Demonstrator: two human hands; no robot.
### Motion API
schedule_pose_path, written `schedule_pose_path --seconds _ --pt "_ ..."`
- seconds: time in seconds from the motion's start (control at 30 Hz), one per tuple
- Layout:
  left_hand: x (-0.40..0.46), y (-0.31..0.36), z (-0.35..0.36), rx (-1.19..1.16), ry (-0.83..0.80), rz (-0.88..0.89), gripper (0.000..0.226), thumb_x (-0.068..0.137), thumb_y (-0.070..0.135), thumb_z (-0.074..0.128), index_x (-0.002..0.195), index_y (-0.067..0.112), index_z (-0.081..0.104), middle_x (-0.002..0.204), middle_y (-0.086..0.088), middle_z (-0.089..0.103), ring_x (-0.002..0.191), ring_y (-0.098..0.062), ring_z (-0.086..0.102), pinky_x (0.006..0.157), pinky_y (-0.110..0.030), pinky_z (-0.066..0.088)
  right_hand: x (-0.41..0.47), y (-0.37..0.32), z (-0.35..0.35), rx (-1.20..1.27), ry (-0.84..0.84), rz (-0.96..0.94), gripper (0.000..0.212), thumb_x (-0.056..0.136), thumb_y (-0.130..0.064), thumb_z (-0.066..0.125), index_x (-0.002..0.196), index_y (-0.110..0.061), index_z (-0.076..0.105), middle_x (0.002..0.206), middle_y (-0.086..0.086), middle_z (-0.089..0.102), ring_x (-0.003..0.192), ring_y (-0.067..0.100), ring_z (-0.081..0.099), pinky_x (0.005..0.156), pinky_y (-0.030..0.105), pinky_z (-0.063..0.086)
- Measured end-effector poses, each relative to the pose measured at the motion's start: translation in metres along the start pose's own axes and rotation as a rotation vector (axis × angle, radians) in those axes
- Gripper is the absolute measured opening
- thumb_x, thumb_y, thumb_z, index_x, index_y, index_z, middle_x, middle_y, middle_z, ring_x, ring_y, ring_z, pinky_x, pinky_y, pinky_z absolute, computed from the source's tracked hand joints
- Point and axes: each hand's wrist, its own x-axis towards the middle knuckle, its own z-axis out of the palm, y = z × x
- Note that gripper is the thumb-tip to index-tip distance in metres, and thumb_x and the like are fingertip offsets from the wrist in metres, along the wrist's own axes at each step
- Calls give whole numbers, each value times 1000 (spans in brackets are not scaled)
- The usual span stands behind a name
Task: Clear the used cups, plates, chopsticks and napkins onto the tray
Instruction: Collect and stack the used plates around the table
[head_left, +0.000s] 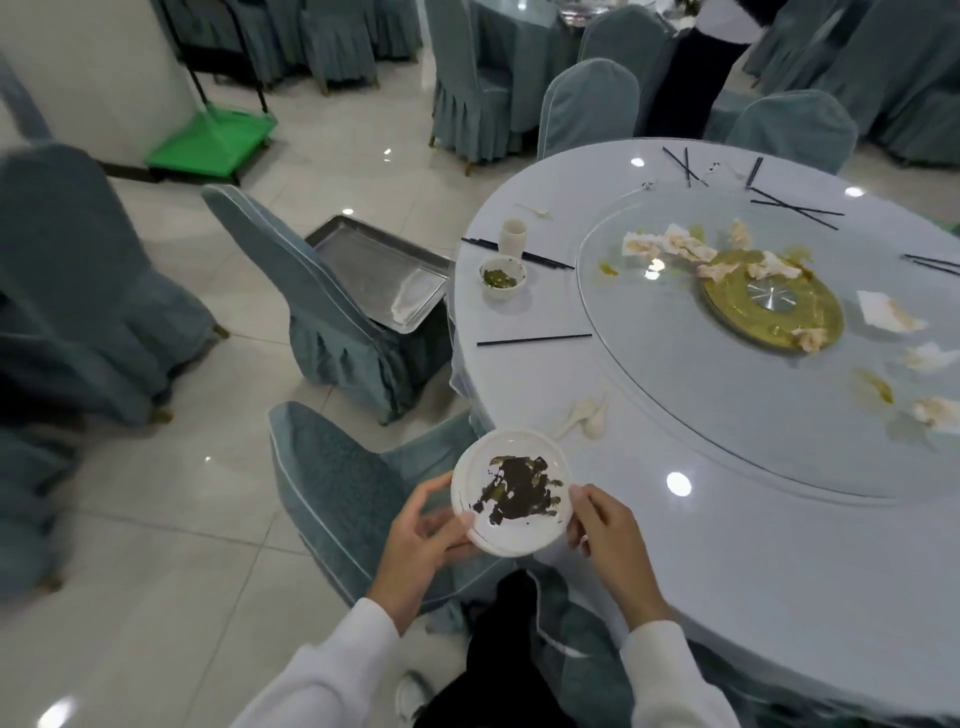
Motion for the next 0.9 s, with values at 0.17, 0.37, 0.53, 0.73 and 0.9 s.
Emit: schedule_pose_path --seconds 0.17,0.37,0.53,0.73,0.9 --pt "-12 -2 -25 -2 9 -6 47 86 24 87 127 38 68 116 -14 78 110 -32 75 85 -39 64 -3 1 24 100 11 102 32 101 -50 63 89 -23 72 91 -1 77 85 17 74 72 26 59" --pt "-7 -2 -38 -44 16 -27 48 87 22 85 129 35 66 119 -16 77 111 -35 74 93 -48 63 3 3 35 410 -74 313 35 97 -54 69 114 -23 76 121 7 77 114 32 73 99 54 59" --pt "14 7 -41 -19 16 -64 52 87 21 80 134 30 62 118 -16 77 111 -35 74 92 -46 63 23 -8 44 434 -48 323 31 103 -45 63 112 -21 80 116 8 78 112 32 72 100 49 59" --pt "50 25 -53 36 22 -91 46 97 7 70 137 27 59 118 -13 77 109 -35 74 92 -50 63 58 -25 60 460 -15 288 21 101 -33 68 113 -19 78 111 8 79 101 28 74 91 45 61" --pt "65 37 -73 -3 55 -108 46 98 7 69 138 26 57 120 -13 77 109 -35 75 86 -44 64 79 -36 87 446 -25 274 15 99 -33 71 108 -26 80 110 7 79 102 28 74 90 45 62"
